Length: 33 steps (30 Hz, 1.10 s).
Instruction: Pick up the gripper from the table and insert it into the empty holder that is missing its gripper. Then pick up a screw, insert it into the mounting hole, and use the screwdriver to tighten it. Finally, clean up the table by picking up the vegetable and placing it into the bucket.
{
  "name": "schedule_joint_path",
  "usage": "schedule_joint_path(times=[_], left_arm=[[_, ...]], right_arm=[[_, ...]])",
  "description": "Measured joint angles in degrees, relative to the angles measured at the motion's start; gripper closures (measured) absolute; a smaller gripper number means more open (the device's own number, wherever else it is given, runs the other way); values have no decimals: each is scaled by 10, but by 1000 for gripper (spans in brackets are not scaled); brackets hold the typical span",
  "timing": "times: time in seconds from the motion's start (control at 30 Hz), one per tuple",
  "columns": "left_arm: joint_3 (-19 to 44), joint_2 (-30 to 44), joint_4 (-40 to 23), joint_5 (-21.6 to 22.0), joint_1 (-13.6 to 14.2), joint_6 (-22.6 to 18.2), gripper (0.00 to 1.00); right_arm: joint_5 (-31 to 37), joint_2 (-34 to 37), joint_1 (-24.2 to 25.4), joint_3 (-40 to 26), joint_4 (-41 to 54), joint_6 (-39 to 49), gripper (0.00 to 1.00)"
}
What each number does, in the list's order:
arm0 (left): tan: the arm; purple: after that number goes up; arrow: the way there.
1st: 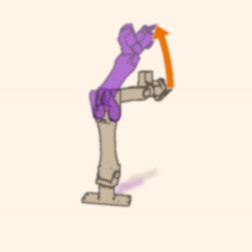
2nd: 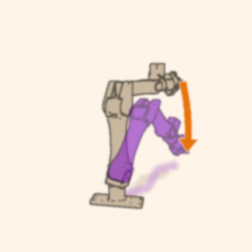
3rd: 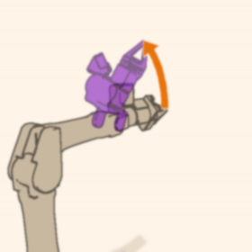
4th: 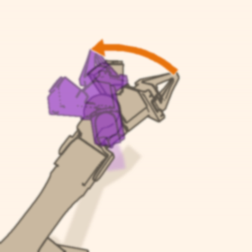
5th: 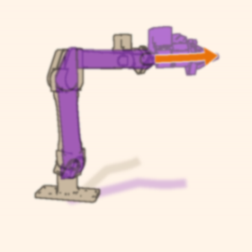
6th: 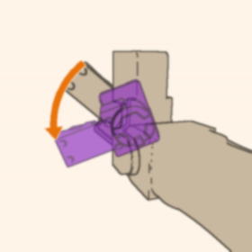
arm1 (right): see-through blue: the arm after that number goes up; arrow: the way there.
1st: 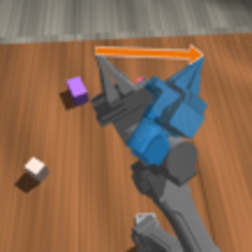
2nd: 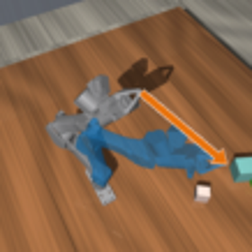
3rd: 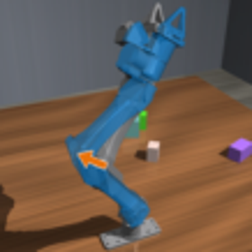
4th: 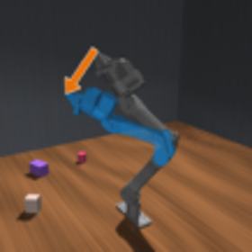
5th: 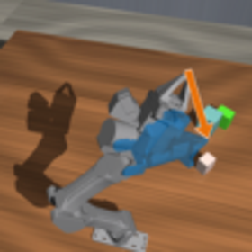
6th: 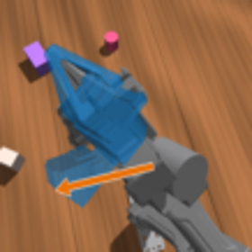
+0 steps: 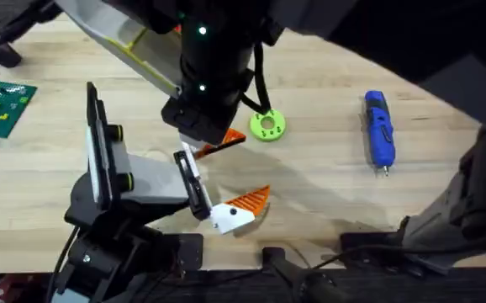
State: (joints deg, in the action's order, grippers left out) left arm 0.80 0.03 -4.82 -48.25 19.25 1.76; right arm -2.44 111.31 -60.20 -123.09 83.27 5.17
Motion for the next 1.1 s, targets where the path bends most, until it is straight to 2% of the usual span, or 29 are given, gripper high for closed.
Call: schedule_joint_path(times=[1.1], left_arm=[[0,0,0,0,0,0,14]], right_arm=[[0,0,0,0,-1,9,989]])
